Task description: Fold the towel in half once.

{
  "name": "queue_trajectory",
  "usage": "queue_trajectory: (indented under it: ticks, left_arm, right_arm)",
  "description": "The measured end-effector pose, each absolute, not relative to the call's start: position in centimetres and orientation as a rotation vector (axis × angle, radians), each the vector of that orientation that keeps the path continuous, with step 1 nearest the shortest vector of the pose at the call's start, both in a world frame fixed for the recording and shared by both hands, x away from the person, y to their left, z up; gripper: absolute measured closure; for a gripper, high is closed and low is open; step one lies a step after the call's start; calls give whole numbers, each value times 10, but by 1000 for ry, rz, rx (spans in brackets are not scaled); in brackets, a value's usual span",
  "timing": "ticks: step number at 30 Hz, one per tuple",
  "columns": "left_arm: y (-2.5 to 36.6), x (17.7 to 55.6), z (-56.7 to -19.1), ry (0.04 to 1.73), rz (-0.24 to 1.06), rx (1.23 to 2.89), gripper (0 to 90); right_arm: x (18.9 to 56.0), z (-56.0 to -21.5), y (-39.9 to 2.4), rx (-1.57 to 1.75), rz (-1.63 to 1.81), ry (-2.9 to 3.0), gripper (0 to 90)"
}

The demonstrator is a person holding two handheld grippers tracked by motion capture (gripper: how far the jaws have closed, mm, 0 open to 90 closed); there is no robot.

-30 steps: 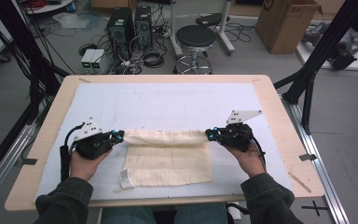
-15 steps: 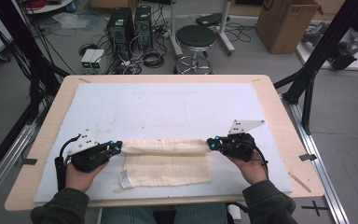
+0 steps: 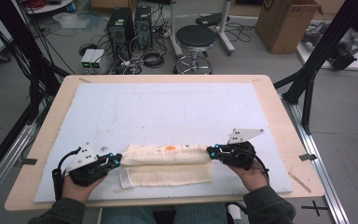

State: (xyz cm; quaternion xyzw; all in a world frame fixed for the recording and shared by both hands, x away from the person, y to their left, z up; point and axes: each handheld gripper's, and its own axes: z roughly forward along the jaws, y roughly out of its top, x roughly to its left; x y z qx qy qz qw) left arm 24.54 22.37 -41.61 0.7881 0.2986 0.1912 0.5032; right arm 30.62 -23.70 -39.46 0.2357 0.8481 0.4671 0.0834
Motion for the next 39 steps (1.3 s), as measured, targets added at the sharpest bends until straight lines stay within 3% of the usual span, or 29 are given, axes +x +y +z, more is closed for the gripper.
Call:
queue_trajectory:
  ticks: [9, 13, 17, 22, 28, 35, 39]
  left_arm:
    - [222, 238, -425, 690, 415, 1974, 859]
    - [226, 236, -423, 688, 353, 1959, 705]
    - [235, 236, -415, 693, 334, 1899, 616]
    - [231, 243, -414, 707, 332, 1897, 618]
    - [209, 254, -429, 687, 260, 2003, 694]
    - [201, 250, -443, 640, 220, 2170, 680]
    - [204, 252, -438, 658, 220, 2127, 626]
  right_arm:
    - [297, -408, -238, 716, 1366, 2579, 844]
    - [291, -411, -239, 707, 1375, 2610, 765]
    - [286, -406, -242, 686, 1428, 2615, 667]
    - [286, -398, -241, 679, 1488, 2598, 658]
    - [290, -416, -225, 678, 1394, 2693, 669]
    - [297, -431, -219, 661, 1265, 2757, 652]
    - [299, -429, -219, 644, 1229, 2761, 637]
